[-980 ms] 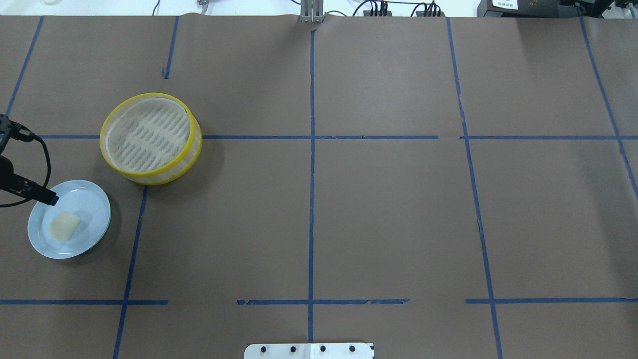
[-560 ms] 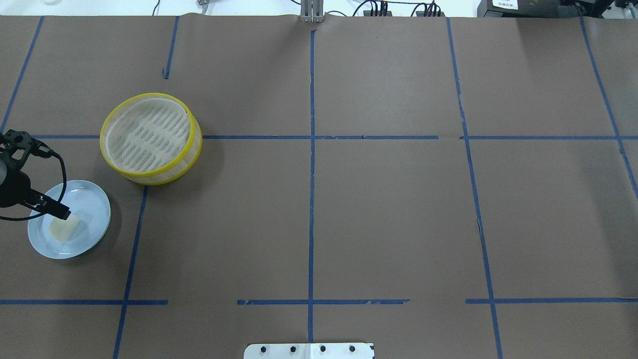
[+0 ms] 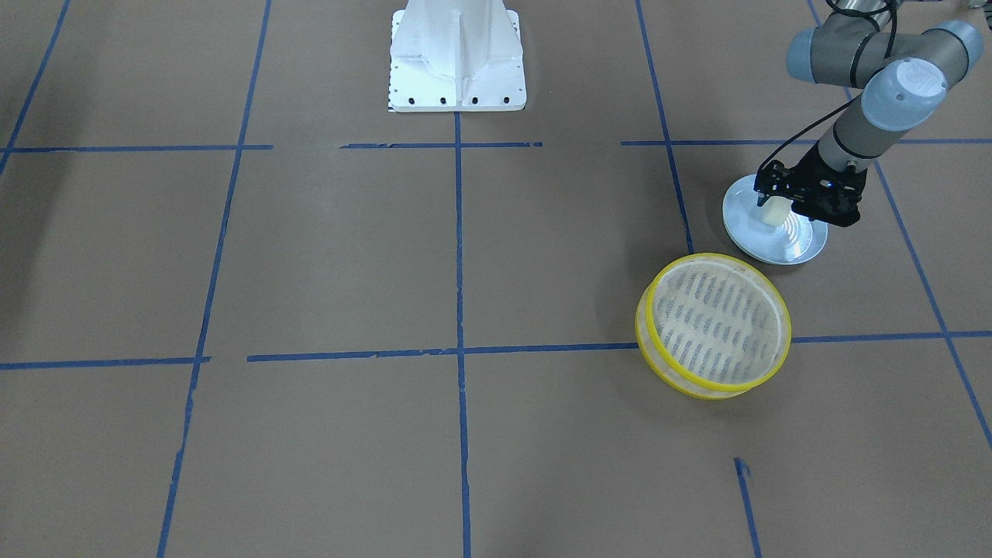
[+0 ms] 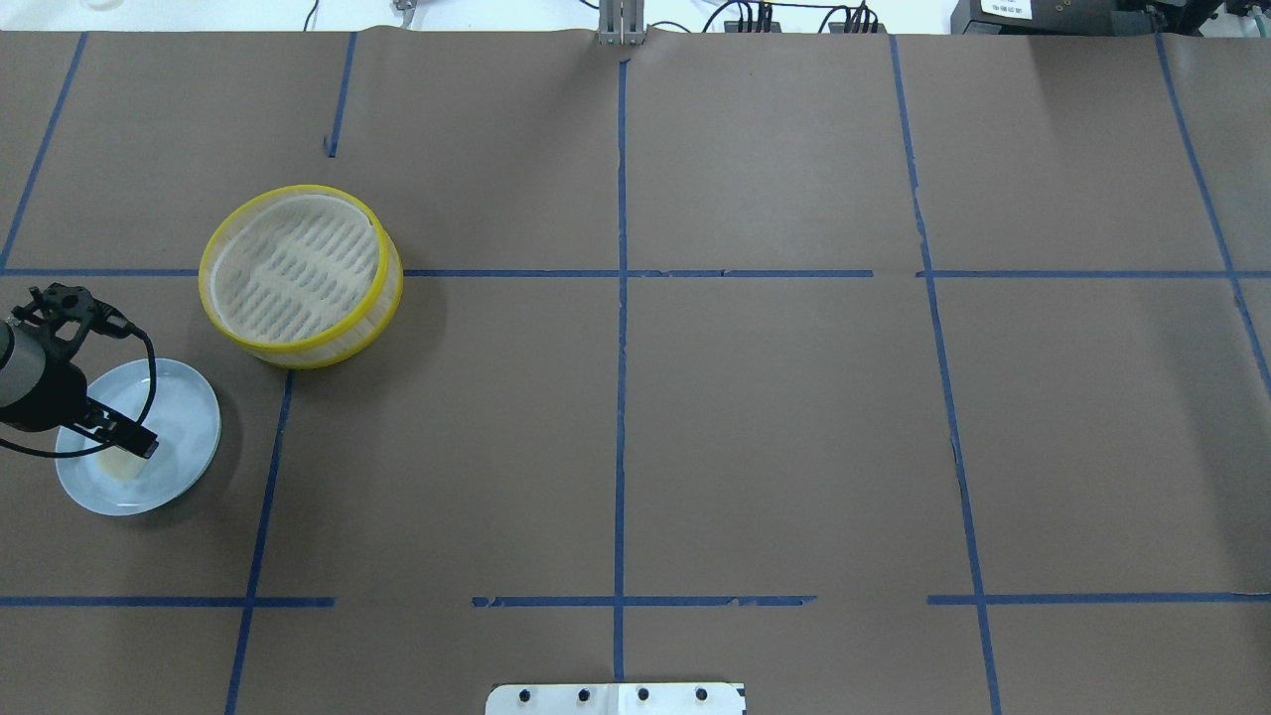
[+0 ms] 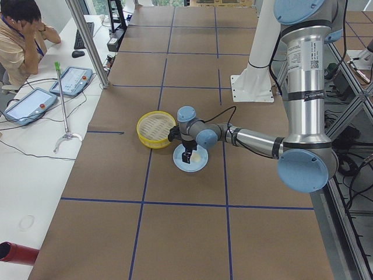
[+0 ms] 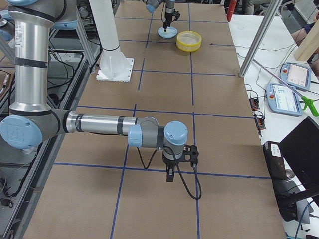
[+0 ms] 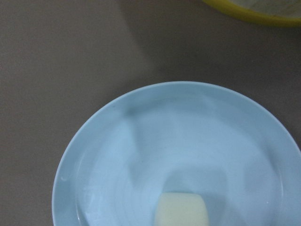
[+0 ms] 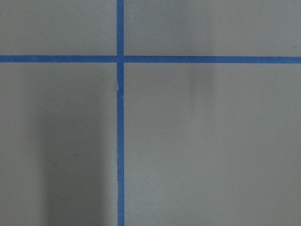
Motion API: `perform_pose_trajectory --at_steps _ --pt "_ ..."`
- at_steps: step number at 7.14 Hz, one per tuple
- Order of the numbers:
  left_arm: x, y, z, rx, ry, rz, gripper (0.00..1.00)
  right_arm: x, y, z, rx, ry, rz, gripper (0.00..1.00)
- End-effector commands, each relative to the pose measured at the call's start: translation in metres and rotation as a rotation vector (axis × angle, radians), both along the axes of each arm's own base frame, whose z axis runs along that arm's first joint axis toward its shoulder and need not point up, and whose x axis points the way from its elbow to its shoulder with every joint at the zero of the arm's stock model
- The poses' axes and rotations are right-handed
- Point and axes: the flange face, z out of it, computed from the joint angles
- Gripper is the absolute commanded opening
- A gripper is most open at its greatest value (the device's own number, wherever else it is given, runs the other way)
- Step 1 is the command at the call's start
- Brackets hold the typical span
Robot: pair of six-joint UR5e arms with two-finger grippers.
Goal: Place bun in steamer
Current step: 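Move the left gripper down over the pale bun on the blue plate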
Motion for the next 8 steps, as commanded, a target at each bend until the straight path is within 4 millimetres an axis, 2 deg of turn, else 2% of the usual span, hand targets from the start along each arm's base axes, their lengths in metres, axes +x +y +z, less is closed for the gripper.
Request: perform_pose_trajectory --at_steps 1,8 --pt "0.0067 0.0030 0.0055 -0.010 -0.005 0.014 0.92 0.0000 0.0003 0.0003 -0.001 0.000 0.000 1.00" --pt "0.0119 0.0084 0.0137 -0.053 0.000 0.042 0.78 0.0000 0.0003 0.0003 -0.001 0.000 0.000 1.00"
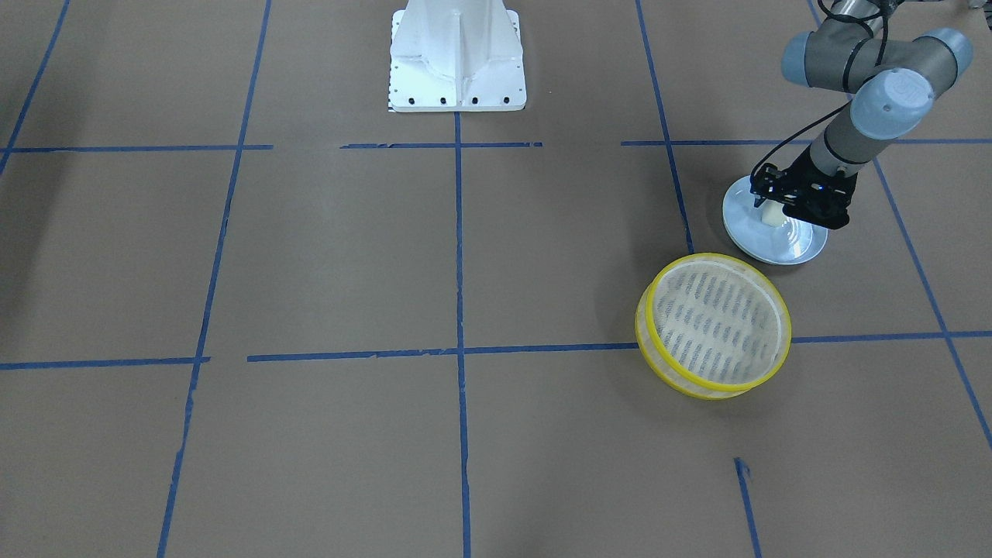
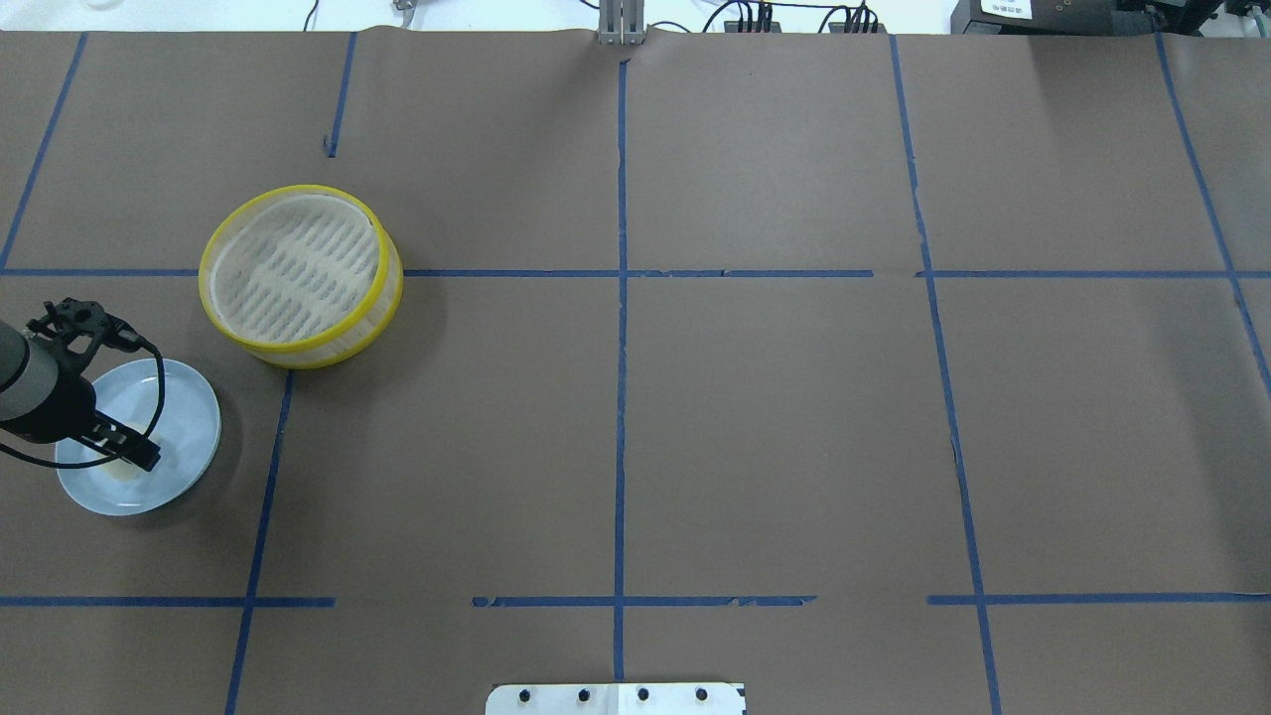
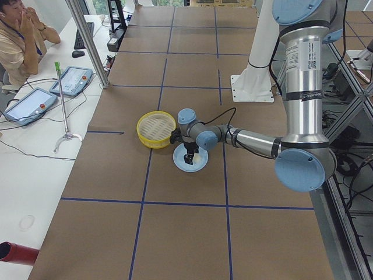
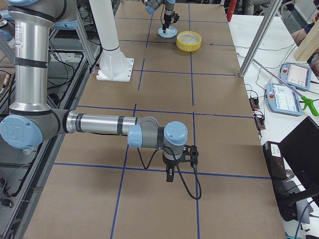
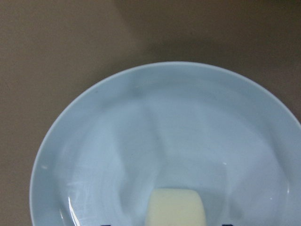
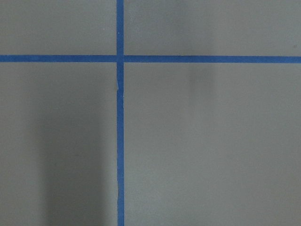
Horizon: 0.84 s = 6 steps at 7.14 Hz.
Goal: Place bun in steamer
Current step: 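Close the left gripper on the bun and lift it off the plate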
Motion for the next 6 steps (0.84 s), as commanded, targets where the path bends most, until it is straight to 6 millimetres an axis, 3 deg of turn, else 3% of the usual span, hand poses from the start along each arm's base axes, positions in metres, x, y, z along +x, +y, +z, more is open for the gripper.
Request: perform_pose_trajectory --at_steps 1,6 --pt "0.0023 0.0038 0.0010 -0.034 0.024 0.024 0.75 0.0000 0.0000 0.0000 0.000 0.000 0.000 1.00" --pt "0.0028 0.0033 0.0001 -0.027 0.027 0.028 0.63 0.0000 0.0000 0.0000 0.000 0.000 0.000 1.00"
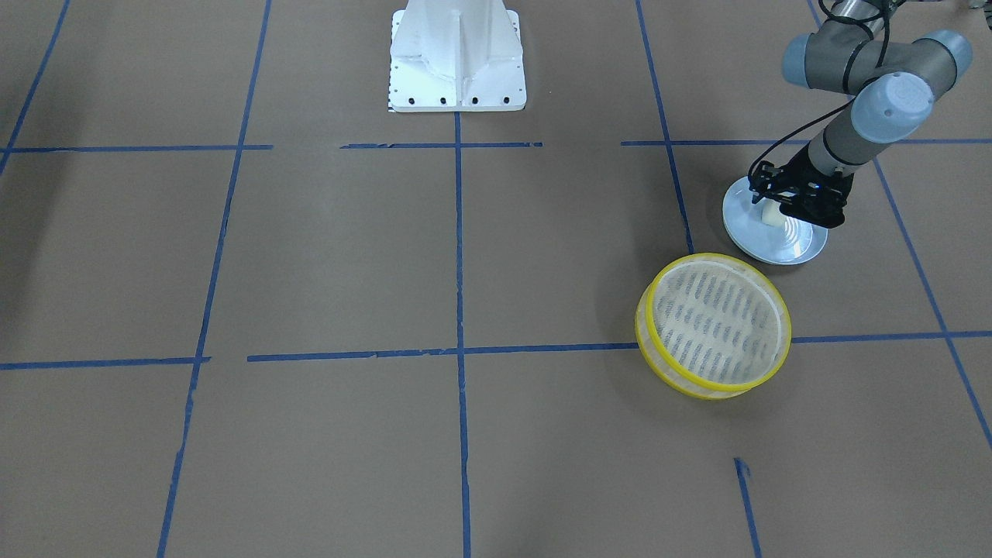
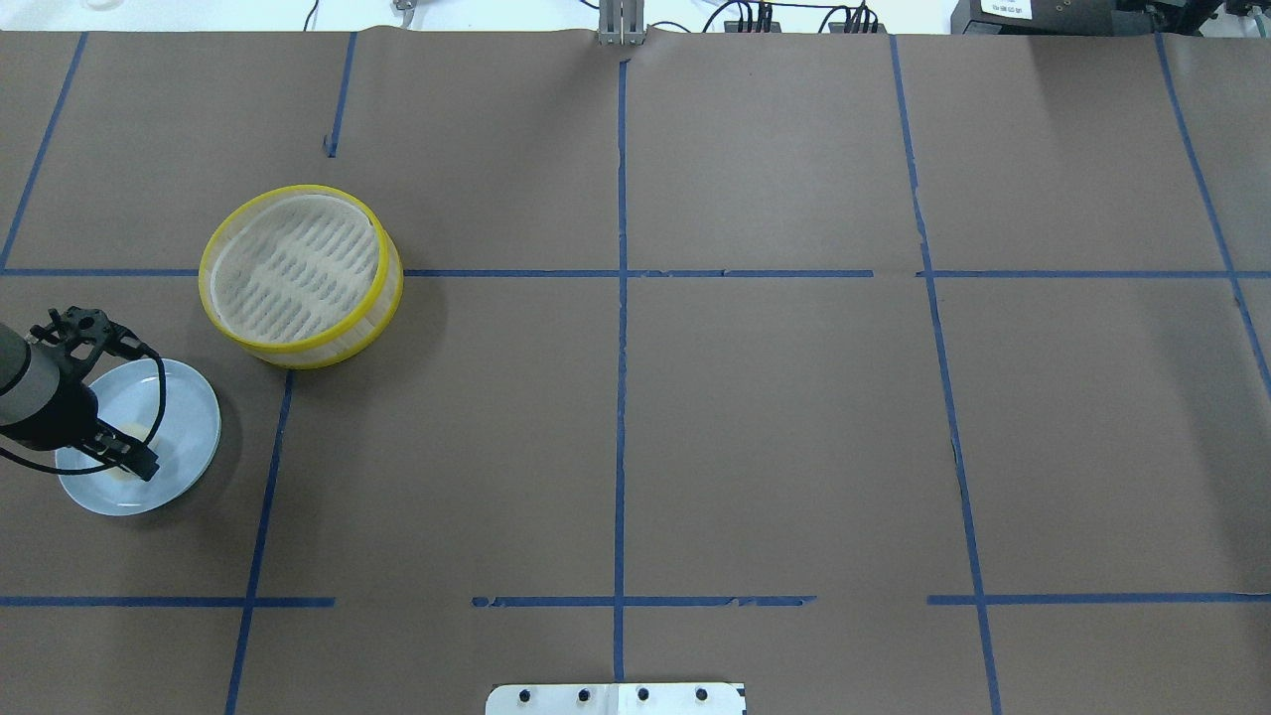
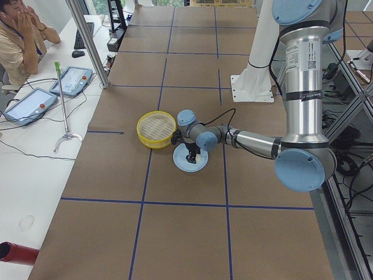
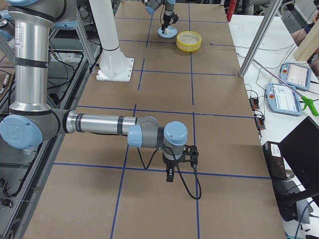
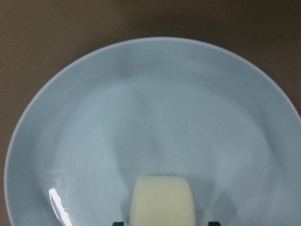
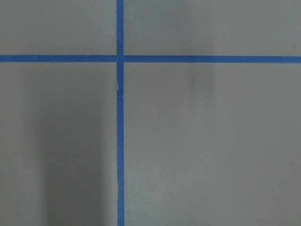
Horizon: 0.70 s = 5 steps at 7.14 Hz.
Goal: Place bun in steamer
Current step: 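Close the left gripper on the bun and lift it off the plate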
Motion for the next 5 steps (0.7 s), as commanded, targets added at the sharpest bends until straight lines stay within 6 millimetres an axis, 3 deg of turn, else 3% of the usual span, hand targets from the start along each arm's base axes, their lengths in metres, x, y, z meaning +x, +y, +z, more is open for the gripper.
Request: perform_pose_trajectory --at_steps 1,5 --pt "0.0004 -0.0004 -0.0002 0.001 0.000 0.000 0.59 0.0000 0.0003 0.0002 -0.001 0.000 0.000 1.00" --pt "0.0001 -0.0009 -0.0068 0.007 0.009 -0.001 0.49 0.0000 -0.0005 -0.0004 0.001 0.000 0.000 1.00"
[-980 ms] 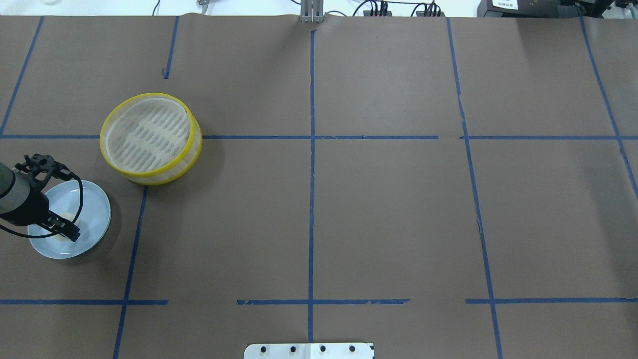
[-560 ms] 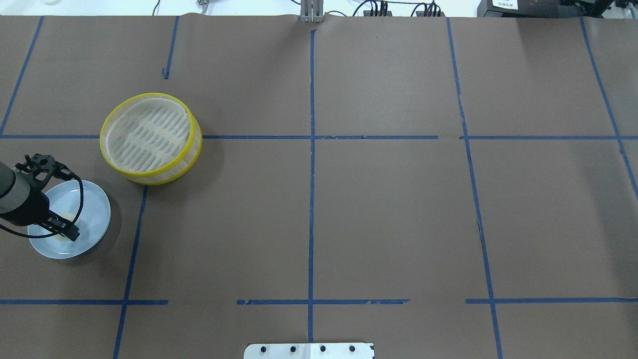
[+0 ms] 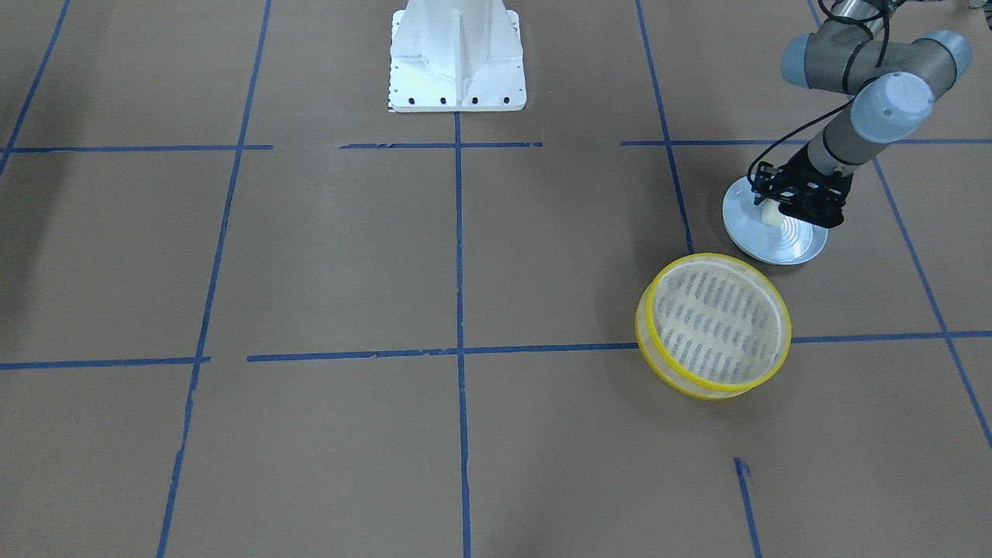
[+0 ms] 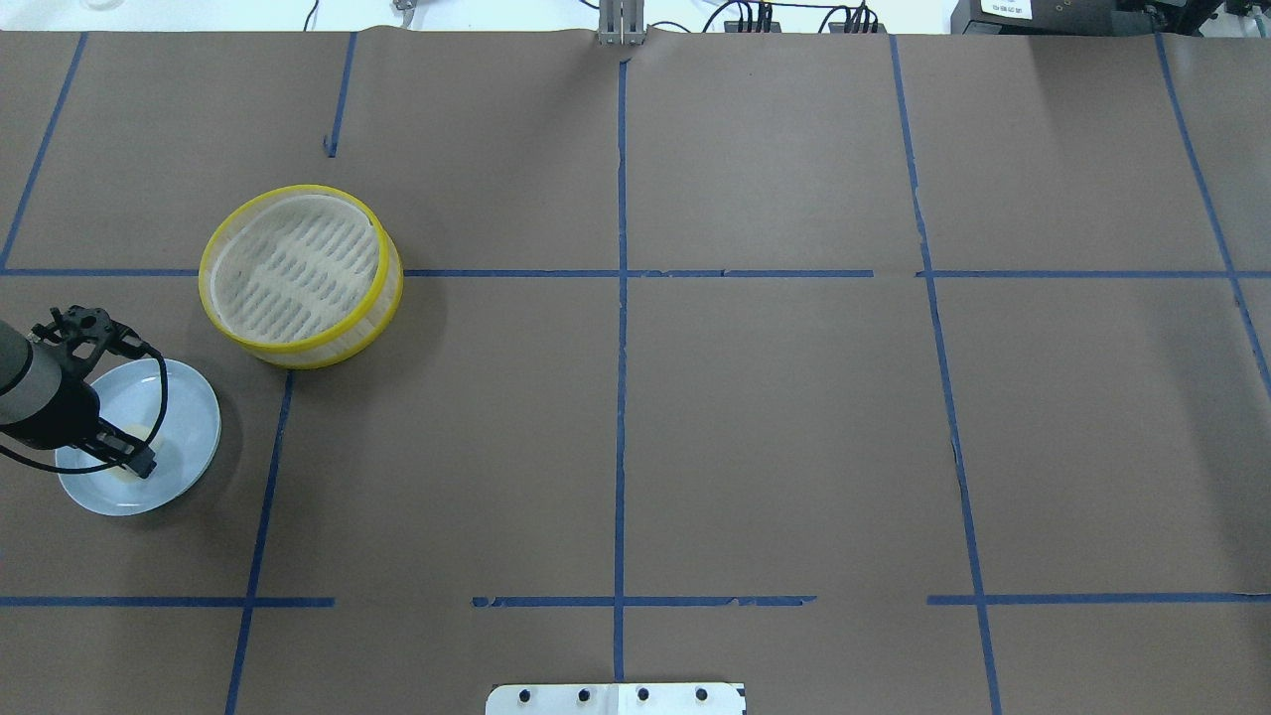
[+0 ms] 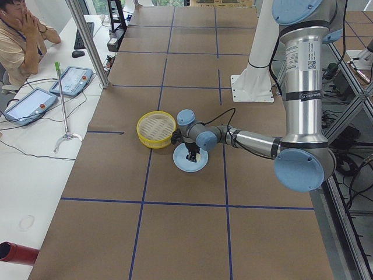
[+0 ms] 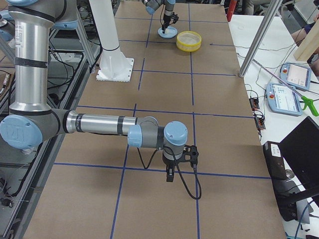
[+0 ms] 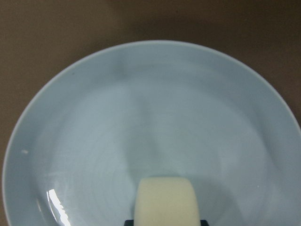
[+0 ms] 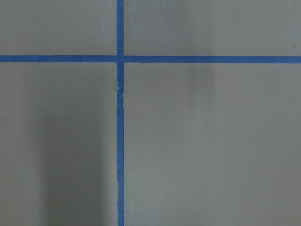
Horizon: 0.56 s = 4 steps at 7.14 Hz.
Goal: Place bun in steamer
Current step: 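Close the left gripper on the bun and lift it off the plate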
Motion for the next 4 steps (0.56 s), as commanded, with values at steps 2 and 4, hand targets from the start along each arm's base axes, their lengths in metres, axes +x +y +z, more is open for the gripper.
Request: perform_pose_trajectory --at_steps 2,4 --pt "-0.010 -0.001 -0.041 0.010 0.084 -0.004 0.46 0.000 0.000 0.000 0.000 0.000 0.000 1.00" --pt "-0.050 -0.053 -0.077 -0.091 0.147 -0.125 0.45 0.000 0.000 0.000 0.000 0.000 0.000 1.00"
